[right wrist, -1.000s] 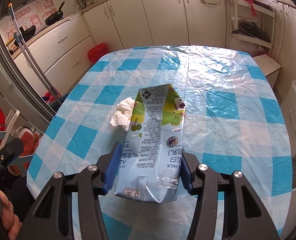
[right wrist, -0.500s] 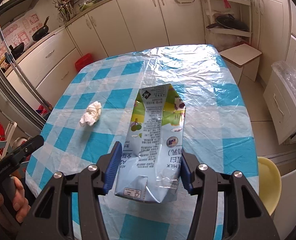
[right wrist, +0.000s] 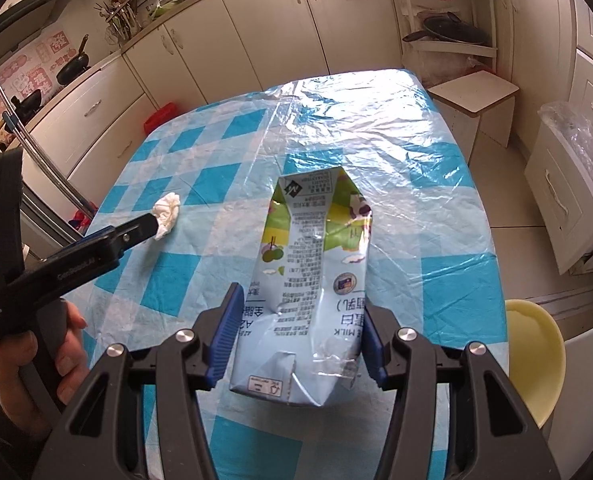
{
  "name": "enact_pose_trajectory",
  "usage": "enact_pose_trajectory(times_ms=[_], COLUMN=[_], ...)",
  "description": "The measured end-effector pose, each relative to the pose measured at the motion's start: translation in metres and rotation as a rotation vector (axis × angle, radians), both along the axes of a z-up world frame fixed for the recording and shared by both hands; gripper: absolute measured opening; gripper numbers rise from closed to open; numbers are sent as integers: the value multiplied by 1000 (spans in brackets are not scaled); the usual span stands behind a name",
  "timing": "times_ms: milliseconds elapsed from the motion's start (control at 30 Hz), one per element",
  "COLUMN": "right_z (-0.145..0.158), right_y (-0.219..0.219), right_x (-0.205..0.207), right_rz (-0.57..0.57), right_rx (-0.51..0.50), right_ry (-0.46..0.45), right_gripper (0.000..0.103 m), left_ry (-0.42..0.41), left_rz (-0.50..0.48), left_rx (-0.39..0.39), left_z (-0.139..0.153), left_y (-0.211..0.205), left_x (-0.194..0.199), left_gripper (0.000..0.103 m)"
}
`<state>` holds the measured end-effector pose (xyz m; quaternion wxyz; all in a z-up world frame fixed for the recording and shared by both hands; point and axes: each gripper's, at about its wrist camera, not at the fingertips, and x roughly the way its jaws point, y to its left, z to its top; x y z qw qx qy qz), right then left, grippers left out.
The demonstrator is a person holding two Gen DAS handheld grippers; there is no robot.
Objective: Collect trash
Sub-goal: 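Grasp the milk carton with the right tool while the left tool grasps the small tissue, then drop the milk carton and tissue into the yellow bucket with both tools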
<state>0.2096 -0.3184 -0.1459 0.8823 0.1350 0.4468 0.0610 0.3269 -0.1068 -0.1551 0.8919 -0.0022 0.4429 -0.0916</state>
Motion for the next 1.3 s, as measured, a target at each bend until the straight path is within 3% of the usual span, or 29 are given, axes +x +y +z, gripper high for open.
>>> enact_pose_trajectory(times_ms=[33, 100, 233, 267, 533, 700, 900, 1033, 1300], right_z=[0, 1, 5, 6, 19, 26, 23, 7, -26], right_y=[0, 0, -1, -1, -25, -55, -112, -147, -184], right_x=[0, 0, -4, -5, -21, -41, -76, -101, -122], right_rz=[1, 8, 17, 17, -34, -108, -278, -393, -501], right_rx=[0, -1, 0, -6, -10, -13, -10, 2, 60], right_ry=[0, -2, -15, -21, -62, -79, -52, 14, 125], right_gripper=[53, 52, 52, 52, 52, 52, 52, 52, 52], left_ry=[17, 54, 50, 49, -11, -13, -5, 11, 19], left_rz=[-1, -9, -40, -53, -145, -238, -406, -487, -564], left_rx=[-6, -24, -63, -88, -214, -255, -255, -232, -189], left_z=[-3, -11, -9, -6, 31, 48, 55, 50, 47], left_y=[-1, -2, 0, 1, 2, -25, -94, -134, -176], left_x=[4, 10, 3, -2, -54, -89, -134, -159, -186], left_gripper=[53, 22, 15, 9, 8, 8, 9, 9, 9])
